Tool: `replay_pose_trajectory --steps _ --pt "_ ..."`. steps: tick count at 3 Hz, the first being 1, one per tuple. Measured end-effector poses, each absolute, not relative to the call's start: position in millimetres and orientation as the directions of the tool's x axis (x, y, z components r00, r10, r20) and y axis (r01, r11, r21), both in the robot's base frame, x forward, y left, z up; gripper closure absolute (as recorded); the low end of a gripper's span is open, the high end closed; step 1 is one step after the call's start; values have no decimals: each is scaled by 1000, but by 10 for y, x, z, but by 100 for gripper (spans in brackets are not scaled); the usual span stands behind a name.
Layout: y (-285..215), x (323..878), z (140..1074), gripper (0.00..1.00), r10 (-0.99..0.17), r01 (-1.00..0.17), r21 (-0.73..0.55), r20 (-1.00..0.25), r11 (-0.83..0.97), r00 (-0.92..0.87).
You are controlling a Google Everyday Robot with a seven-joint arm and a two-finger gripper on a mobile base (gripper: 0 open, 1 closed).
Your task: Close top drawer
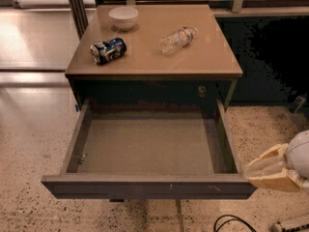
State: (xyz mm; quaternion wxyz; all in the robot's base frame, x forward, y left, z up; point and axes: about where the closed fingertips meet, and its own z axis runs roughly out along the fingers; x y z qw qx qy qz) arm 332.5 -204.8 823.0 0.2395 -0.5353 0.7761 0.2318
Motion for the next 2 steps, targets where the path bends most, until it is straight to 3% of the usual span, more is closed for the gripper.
replay_pose_trajectory --steps 1,2 --pt "-1836 3070 7569 100 -688 -934 182 -636 307 -350" --pt "-1836 3070 7569 100 -688 -934 182 -636 307 -350"
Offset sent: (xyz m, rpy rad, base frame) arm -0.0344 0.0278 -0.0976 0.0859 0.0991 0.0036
